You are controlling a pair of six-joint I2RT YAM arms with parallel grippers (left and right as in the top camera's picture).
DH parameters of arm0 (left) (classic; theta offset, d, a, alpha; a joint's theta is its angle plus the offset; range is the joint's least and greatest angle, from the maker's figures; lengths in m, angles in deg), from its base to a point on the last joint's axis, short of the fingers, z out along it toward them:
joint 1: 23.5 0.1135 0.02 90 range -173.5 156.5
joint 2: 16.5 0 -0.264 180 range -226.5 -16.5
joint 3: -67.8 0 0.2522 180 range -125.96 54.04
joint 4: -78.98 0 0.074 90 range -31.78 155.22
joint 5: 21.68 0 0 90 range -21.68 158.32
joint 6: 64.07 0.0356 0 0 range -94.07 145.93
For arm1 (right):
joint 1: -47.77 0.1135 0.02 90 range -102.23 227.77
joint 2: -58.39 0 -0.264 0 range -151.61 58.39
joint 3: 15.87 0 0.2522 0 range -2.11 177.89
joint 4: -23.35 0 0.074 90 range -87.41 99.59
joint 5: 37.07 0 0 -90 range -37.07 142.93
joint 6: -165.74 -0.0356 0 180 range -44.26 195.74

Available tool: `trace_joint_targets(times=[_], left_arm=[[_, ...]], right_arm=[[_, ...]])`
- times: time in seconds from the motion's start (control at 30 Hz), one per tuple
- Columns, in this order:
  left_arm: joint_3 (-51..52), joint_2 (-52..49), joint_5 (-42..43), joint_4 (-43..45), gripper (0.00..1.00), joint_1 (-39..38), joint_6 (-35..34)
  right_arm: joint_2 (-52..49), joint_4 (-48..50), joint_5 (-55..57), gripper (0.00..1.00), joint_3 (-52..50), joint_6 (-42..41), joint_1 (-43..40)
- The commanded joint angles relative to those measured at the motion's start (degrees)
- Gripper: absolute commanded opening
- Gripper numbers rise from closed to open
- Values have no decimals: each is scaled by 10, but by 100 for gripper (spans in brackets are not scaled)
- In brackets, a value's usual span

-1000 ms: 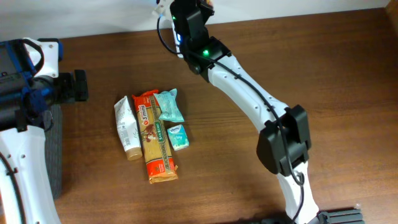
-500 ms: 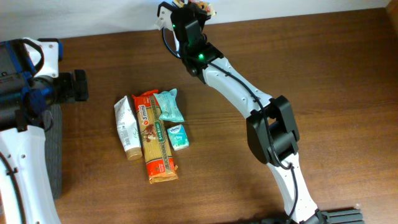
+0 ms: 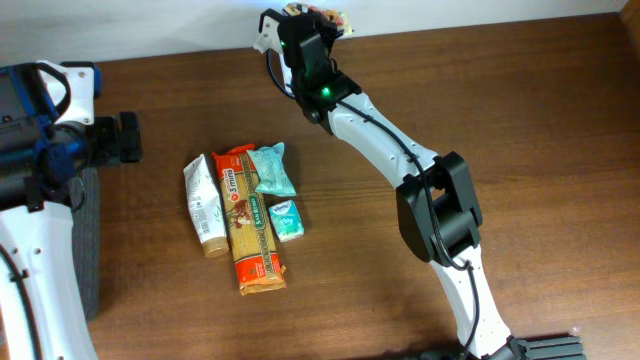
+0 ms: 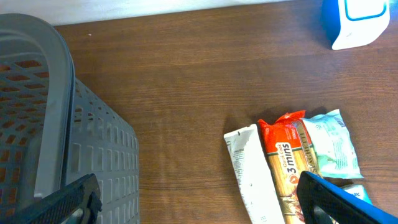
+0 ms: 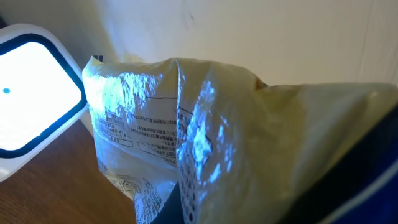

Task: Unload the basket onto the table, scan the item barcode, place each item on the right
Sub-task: 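Hold the snack bag in front of the scanner window with right gripper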

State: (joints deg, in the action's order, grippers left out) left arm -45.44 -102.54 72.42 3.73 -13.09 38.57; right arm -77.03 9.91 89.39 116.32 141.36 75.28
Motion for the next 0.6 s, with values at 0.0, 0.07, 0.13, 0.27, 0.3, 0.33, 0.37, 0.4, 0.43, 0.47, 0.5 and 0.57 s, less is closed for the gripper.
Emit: trace_joint_targets(times=[0.0,0.07,0.13,0.27,0.3,0.33,0.37,0.4,0.43,0.47,0.5,0.57], left_arm=[[0,7,6,1,99,2,7],[0,7,6,1,99,2,7],[0,7,6,1,99,2,7],[0,7,6,1,99,2,7],[0,7,6,1,99,2,7],[0,7,6,1,99,2,7],[0,7,6,1,99,2,7],[0,7,6,1,99,2,7],[0,7,6,1,99,2,7],[0,7,6,1,99,2,7],[0,7,6,1,99,2,7],[0,7,6,1,99,2,7]], right_arm=[[-1,4,15,4,-6,-21,0],[-1,4,15,4,-9,-28,0],[-1,6,15,4,-16,-31,-1],[-1,15,15,4,-24,-31,-2],[-1,19,15,4,-25,-31,-2],[-1,21,14,4,-26,-31,-2],[-1,21,13,4,-27,-31,-1],[-1,20,14,4,-29,-31,0],[-1,19,14,4,-32,-31,1],[-1,13,15,4,-35,-31,3],[-1,-2,15,4,-35,-31,6],[-1,-49,15,4,-35,-31,15]])
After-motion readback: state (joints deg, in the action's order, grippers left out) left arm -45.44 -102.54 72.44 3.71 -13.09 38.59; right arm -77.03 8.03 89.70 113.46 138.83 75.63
